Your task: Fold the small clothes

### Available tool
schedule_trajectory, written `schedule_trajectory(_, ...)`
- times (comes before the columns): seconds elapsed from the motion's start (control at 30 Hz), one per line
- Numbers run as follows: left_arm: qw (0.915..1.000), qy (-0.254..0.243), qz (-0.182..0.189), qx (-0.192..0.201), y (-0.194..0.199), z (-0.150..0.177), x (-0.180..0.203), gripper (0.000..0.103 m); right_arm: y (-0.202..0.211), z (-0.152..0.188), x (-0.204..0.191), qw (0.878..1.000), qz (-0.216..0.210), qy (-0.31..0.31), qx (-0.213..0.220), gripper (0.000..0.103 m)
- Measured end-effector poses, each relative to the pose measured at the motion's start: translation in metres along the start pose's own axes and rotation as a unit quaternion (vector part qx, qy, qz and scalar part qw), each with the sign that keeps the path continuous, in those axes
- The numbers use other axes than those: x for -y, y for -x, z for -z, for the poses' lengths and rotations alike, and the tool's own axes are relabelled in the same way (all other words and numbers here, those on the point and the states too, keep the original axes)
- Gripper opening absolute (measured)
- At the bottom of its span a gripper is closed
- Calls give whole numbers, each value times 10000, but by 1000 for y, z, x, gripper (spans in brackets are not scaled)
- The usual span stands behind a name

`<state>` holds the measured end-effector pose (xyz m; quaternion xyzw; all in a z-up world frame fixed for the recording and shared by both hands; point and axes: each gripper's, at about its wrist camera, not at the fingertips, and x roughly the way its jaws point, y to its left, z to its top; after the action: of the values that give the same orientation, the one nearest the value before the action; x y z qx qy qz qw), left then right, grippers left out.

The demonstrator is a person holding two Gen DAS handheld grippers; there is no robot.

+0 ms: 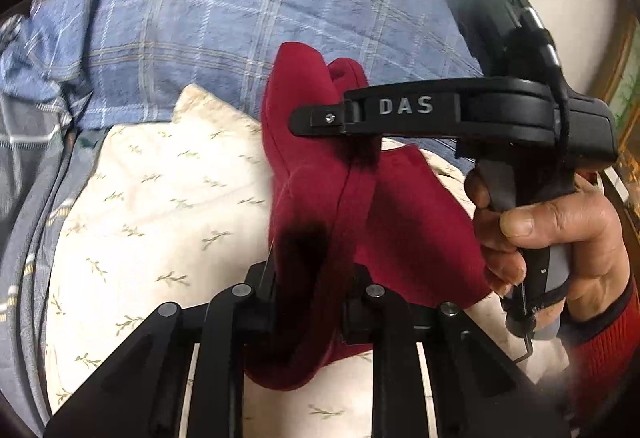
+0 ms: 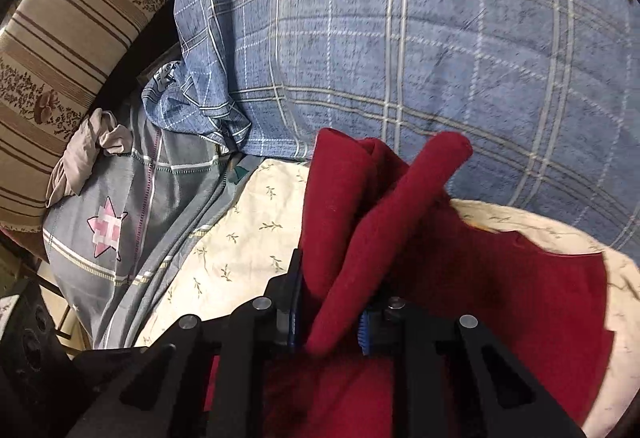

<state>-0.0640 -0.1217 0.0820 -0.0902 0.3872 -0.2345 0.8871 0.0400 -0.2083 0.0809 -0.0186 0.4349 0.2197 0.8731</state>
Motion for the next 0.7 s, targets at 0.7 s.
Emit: schedule_trajectory(0.7,9923,-715,681,-745,-89,-14,153,18,67,41,132,9900,1385,-274,-72,14)
